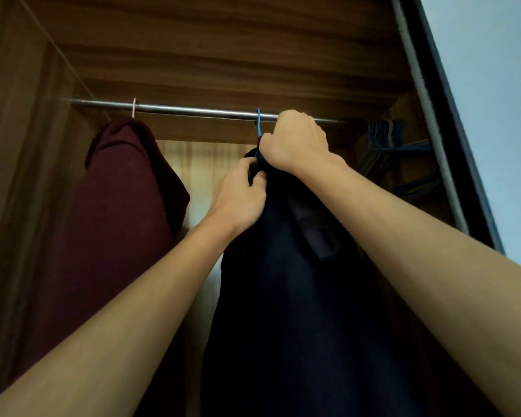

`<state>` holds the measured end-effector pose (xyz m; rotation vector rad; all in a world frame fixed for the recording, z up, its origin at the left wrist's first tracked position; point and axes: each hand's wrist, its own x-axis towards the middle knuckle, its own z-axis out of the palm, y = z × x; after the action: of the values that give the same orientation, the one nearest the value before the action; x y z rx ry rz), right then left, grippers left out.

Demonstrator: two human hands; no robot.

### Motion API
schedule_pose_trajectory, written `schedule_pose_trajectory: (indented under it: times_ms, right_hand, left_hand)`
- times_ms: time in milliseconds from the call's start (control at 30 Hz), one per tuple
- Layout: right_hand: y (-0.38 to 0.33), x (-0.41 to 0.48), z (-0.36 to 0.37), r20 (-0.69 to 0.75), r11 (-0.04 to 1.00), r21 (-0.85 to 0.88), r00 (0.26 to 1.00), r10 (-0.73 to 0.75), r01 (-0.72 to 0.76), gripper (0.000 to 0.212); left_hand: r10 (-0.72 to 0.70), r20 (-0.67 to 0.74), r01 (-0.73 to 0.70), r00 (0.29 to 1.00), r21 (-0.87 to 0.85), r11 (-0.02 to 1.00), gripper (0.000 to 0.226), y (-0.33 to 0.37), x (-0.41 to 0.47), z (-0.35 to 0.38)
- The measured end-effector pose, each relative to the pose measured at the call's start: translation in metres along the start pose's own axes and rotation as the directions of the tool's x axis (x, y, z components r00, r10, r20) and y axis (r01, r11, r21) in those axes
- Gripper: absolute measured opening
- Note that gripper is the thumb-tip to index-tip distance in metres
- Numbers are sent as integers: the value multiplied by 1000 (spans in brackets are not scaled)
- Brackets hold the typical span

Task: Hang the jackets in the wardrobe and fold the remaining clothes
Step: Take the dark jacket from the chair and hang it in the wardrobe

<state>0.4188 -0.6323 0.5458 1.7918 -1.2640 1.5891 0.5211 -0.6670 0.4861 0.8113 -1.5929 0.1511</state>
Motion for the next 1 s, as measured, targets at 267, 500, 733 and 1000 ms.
schedule_pose_trajectory:
  times_ms: [267, 500, 733, 1000]
  right_hand:
    - [-8, -62, -28, 15, 992, -123, 1000, -13, 15, 36]
    - [-2, -150, -57, 90, 958, -287, 996, 6, 20, 37]
    - [19, -248, -116, 176, 866, -500, 975, 137, -31, 37]
    - [27, -342, -208, 164, 704, -695, 920, 357, -149, 43]
  left_hand:
    - [7, 97, -8, 995, 13, 1000, 44, 4, -54, -22]
    - [7, 147, -13, 989, 41, 999, 45, 3, -141, -21]
    - [-7, 233, 14, 973, -31, 999, 39, 25, -241, 6]
    - [91, 426, 14, 900, -237, 971, 40, 94, -322, 21]
